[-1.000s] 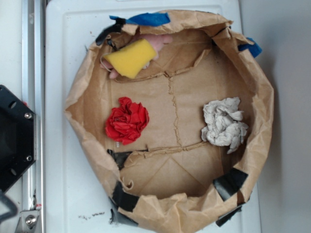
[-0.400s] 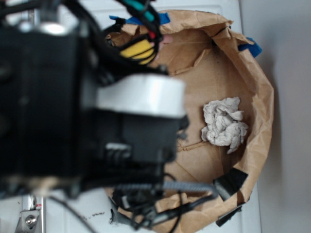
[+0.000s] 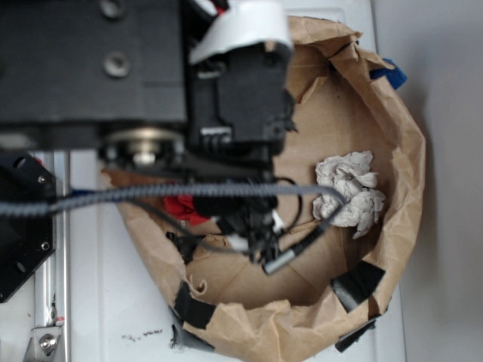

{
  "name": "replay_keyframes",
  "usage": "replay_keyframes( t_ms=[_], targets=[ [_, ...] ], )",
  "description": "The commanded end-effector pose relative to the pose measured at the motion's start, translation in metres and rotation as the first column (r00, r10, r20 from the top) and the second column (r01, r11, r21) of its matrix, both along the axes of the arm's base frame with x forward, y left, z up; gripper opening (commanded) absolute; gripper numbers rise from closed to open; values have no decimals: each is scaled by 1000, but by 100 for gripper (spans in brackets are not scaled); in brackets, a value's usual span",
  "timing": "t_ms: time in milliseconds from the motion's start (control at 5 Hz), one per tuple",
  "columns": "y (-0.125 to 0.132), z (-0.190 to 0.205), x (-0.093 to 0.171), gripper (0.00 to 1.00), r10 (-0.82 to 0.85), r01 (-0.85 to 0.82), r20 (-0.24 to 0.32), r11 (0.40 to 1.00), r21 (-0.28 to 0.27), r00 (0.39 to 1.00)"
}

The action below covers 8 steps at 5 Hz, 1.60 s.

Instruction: Grab the green sponge.

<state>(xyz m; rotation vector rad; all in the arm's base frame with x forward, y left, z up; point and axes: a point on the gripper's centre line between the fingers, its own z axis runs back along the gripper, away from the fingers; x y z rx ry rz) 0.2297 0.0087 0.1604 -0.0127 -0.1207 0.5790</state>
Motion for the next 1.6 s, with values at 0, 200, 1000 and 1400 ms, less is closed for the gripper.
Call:
replay_keyframes(
  t_ms=[0, 200, 1000, 1400],
  targets=[
    [27, -17, 3, 100, 140, -137, -40, 988, 68, 989],
    [34, -31, 8, 100, 173, -158, -101, 977, 141, 980],
    [35, -41, 6, 100, 164, -136, -138, 971, 195, 977],
    [59, -65, 18, 100, 183, -145, -143, 959, 243, 973]
  ],
)
